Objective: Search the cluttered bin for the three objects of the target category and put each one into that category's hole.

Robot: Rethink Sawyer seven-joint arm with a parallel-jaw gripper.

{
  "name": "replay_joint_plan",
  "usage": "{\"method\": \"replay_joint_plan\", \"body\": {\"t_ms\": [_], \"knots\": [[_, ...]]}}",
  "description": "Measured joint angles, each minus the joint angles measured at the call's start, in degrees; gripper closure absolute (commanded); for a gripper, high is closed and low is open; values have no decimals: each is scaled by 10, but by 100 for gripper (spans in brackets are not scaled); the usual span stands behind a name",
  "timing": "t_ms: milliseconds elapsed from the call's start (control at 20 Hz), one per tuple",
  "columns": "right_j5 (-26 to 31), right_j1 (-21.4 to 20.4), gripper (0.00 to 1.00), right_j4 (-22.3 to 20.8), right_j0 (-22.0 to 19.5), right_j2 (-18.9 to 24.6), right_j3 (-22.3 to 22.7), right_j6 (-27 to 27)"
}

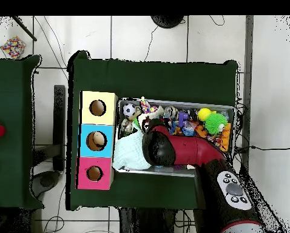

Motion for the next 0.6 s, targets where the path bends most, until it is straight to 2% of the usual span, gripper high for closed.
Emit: {"method": "replay_joint_plan", "body": {"t_ms": [600], "knots": [[-53,-3,0,0,0,0,0,0]]}}
